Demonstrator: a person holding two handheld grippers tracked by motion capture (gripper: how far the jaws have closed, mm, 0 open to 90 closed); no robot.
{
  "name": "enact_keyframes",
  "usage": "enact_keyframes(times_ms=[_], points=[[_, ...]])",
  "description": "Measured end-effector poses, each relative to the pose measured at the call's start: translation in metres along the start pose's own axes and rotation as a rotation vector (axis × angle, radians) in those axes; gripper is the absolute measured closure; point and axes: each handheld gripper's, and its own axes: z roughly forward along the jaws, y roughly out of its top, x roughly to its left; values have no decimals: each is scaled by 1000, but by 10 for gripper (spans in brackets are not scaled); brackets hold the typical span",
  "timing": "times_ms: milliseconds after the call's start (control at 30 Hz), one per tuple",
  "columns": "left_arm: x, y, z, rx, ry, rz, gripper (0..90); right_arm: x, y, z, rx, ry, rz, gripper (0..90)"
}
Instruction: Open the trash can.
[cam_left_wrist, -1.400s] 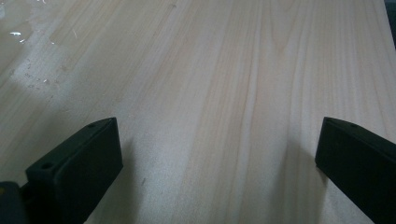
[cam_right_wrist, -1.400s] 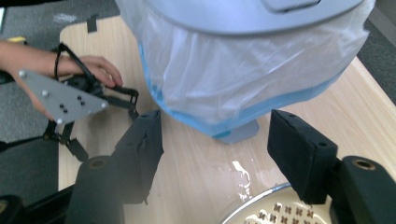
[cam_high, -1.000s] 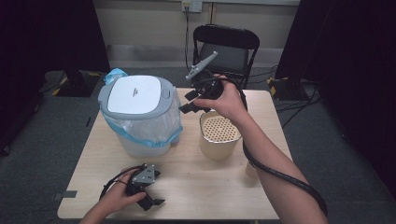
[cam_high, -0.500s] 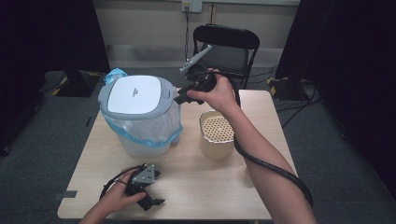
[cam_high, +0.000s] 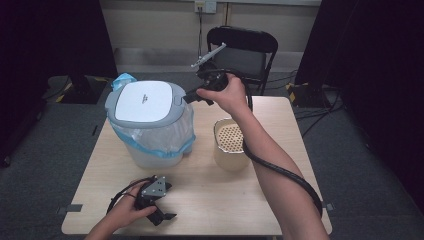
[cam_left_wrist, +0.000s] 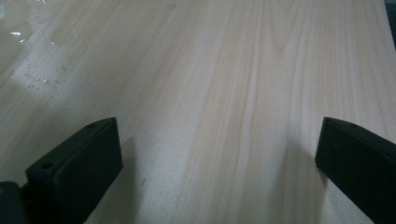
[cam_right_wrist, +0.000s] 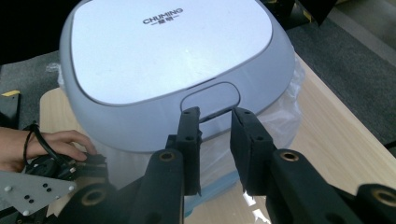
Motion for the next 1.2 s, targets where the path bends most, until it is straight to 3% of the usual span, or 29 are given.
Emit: enact_keyframes(times_ms=[267, 700, 1200], points=[[0, 0, 0, 0, 2, 1, 0, -4, 5, 6, -13, -1, 13, 776], [0, 0, 0, -1, -1, -1, 0, -2, 13, 21, 22, -17, -14, 806], [0, 0, 0, 0, 2, 0, 0, -1, 12, 28, 26, 7, -13, 852]])
